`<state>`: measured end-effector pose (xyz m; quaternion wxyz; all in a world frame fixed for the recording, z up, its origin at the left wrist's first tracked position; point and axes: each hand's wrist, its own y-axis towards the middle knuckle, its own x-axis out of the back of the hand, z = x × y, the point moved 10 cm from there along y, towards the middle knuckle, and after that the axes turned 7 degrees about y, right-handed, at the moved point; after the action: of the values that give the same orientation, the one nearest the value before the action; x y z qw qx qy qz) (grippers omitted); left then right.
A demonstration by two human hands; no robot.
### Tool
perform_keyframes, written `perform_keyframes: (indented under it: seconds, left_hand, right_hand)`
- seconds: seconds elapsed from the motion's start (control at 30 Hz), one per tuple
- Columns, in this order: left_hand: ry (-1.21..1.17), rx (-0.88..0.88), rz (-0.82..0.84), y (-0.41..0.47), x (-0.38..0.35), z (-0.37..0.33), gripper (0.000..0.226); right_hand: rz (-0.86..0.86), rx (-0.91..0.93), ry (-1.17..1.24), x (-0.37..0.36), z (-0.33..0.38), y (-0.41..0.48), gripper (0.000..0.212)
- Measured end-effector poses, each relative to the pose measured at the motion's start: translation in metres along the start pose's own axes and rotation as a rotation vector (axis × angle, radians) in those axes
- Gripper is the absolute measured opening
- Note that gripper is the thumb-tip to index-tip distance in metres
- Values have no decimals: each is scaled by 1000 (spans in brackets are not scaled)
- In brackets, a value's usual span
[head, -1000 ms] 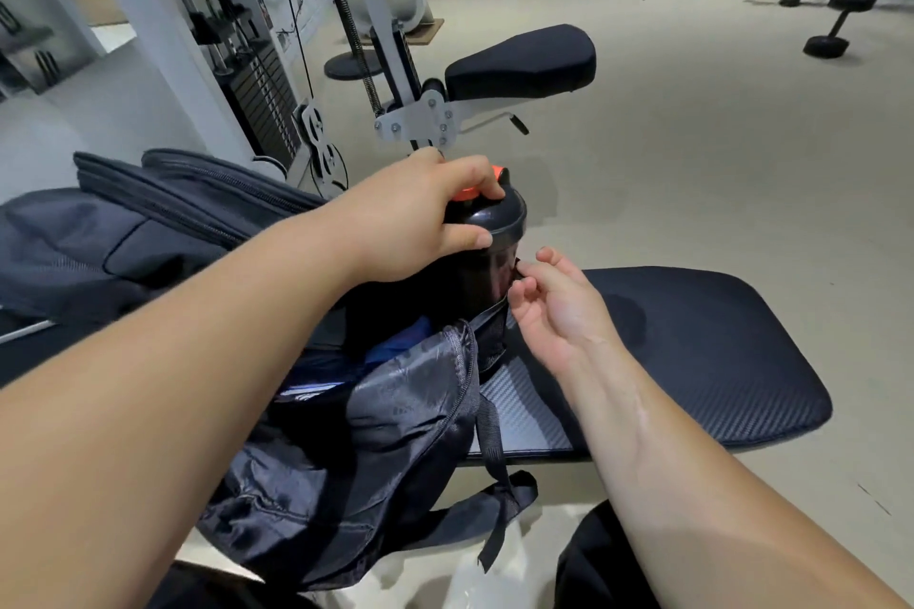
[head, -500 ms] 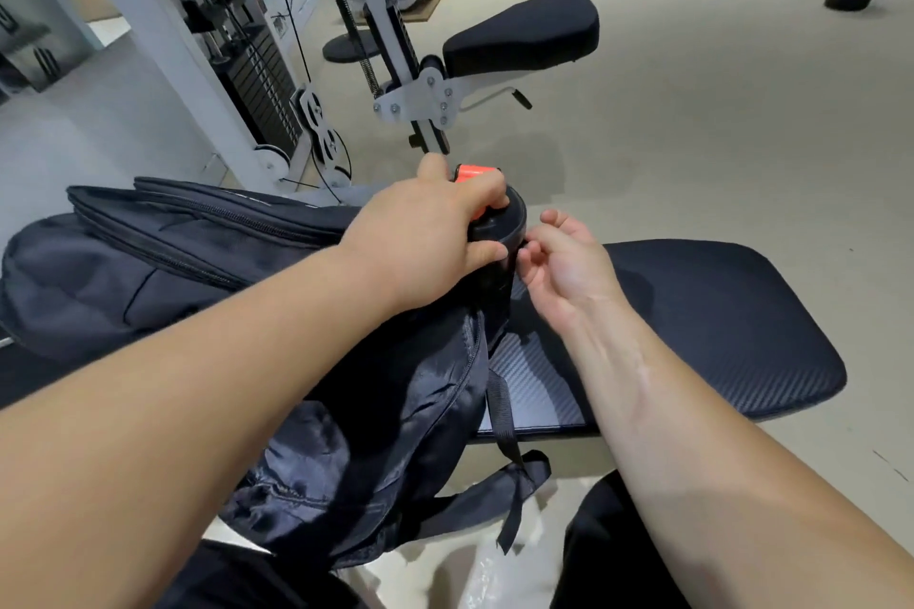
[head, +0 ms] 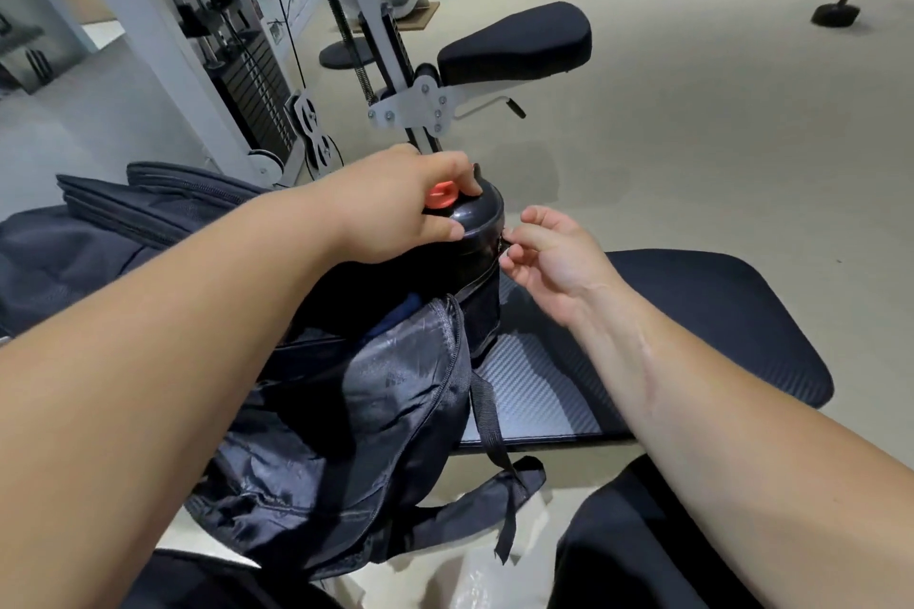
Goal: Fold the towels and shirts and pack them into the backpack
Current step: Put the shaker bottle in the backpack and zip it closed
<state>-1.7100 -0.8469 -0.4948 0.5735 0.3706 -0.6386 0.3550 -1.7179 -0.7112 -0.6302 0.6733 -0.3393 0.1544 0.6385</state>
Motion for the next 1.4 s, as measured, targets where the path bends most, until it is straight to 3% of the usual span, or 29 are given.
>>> perform_keyframes:
  seconds: [0.2,0.5,0.7,0.83,0.9,1.07,1.23,1.33,1.4]
  left_hand:
    - [-76,-60,121,5,4,18,45]
    - [-128,-11,127,6,-13,16,41]
    - [-168,28,21,-7,-15,12,47]
    - [-250,7,-69,-24,-13,9,69]
    - [-265,56,-158,-37,0,11,72]
    - [-224,142,-366,-87,54,25,55]
    - [-19,294,-474,-150,97,82,51]
    - [-87,545,-533,-196,96,145,55]
    - [-118,692,-559,-223,86,180,59]
  right_hand:
    - [-19,-13,134,-7,-11,4,30]
    - [-27,-12,146,-3,-11,11,30]
    - [-95,0,-3,3,-9,-1,22]
    - [-69,8,-225,0,-3,-22,10]
    - [-57,74,-328,-6,7,-31,9]
    - [-93,404,-578,-37,46,-64,11]
    - [144,719,-864,-129,59,-112,15]
    - [394,815,-1119,-189,32,-135,19]
    - [537,840,-1355,-218,2,-141,37]
